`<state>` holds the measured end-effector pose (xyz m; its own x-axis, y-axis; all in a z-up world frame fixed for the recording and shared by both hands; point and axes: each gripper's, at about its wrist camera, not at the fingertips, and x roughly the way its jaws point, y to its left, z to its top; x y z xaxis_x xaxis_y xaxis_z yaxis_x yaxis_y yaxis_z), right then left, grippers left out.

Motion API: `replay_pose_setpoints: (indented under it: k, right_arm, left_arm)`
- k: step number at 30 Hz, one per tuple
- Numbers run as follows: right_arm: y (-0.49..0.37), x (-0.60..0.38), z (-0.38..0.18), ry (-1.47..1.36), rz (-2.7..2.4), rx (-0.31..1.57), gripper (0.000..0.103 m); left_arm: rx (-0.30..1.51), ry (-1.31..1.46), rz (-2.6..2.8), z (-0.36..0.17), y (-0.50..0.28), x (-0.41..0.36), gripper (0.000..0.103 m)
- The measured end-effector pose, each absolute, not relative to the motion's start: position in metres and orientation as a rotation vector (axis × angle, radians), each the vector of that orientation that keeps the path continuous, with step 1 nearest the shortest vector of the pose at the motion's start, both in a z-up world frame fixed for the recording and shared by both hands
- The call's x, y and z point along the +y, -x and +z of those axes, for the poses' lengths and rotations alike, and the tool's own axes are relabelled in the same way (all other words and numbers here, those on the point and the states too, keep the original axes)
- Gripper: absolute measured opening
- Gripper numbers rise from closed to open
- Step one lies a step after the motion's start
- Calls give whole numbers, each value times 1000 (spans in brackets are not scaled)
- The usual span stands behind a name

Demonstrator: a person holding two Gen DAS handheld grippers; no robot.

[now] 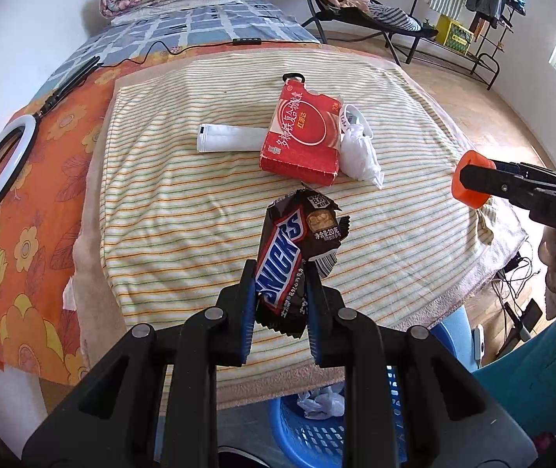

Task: Collect trash
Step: 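Carry the Snickers wrapper with the left tool while the right tool carries the orange cup to the basket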

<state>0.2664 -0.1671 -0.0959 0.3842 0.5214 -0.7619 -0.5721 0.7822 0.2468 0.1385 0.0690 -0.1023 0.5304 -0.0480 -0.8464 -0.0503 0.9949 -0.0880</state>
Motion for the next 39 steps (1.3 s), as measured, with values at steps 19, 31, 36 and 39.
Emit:
replay_pose_setpoints:
  k: [19, 31, 36, 39]
  right_arm:
    - [-141, -187, -95, 140, 796, 987, 52]
    - [-113, -202, -136, 108, 778, 1092, 52]
    - [-109, -204, -151, 106, 767, 1126, 52]
    - [-108, -204, -159, 105, 764, 1144, 52]
  left_arm:
    - [1026, 174, -29, -117, -37, 6, 21]
    - [1106, 223, 9, -160, -14, -5, 21]
    - [1150, 228, 17, -180, -11, -8, 21]
    - [1176, 229, 22, -191, -10, -9, 21]
